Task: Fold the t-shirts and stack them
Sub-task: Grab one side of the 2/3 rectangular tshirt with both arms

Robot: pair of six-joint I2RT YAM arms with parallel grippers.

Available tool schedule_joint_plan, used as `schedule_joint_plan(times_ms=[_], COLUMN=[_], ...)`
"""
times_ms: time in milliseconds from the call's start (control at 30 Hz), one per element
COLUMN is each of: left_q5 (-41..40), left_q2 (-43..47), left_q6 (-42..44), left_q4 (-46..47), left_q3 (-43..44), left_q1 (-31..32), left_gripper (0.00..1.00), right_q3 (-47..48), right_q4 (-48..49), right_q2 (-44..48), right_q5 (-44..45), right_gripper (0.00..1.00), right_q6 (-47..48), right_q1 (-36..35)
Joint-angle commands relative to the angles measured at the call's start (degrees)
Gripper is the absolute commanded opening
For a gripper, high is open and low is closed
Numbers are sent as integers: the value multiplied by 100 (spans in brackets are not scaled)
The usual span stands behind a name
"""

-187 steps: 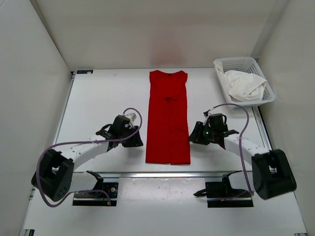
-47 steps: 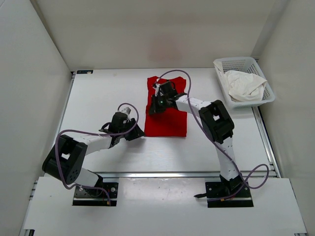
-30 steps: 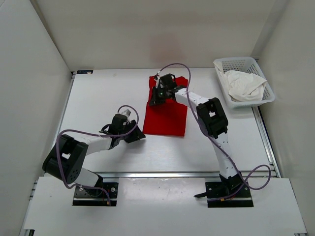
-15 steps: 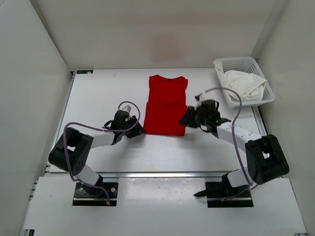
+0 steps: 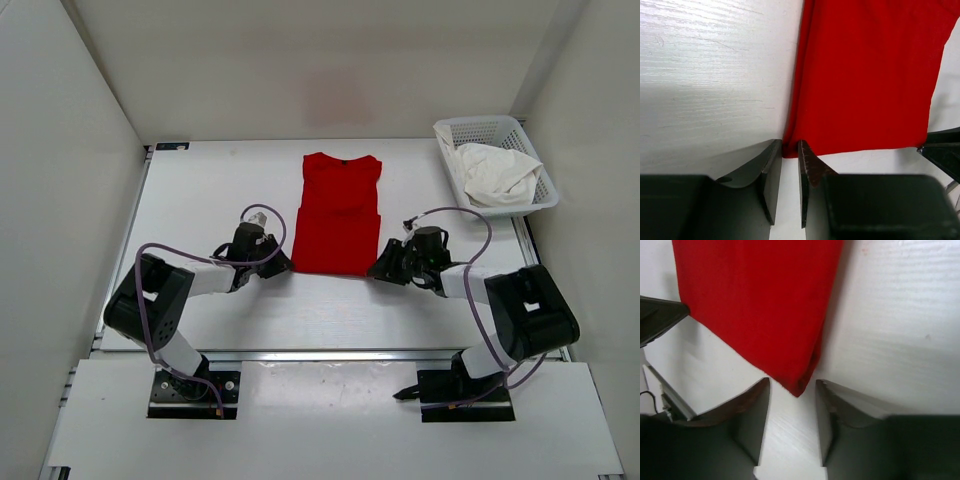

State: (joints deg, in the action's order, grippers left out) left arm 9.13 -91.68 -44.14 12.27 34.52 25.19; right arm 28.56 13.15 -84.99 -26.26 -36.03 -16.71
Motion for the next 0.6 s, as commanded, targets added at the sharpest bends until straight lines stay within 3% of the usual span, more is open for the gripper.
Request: schedule_joint_plan(times_ms=[0,333,567], left_q5=[-288,-376,-376], left_q2=[-175,-61,870], left_q6=[116,247,309], left_q4=[-401,-577,-972], left_q3=[37,204,-533], left_q1=[47,231,548], left_gripper=[29,0,0], right_q3=[124,159,-569], right_q4=[443,506,-101], right_q2=[-289,-361,447], right_q5=[25,25,235], right_gripper=[35,0,0], right_q6=[-44,17,114], right_q1=[45,63,-428])
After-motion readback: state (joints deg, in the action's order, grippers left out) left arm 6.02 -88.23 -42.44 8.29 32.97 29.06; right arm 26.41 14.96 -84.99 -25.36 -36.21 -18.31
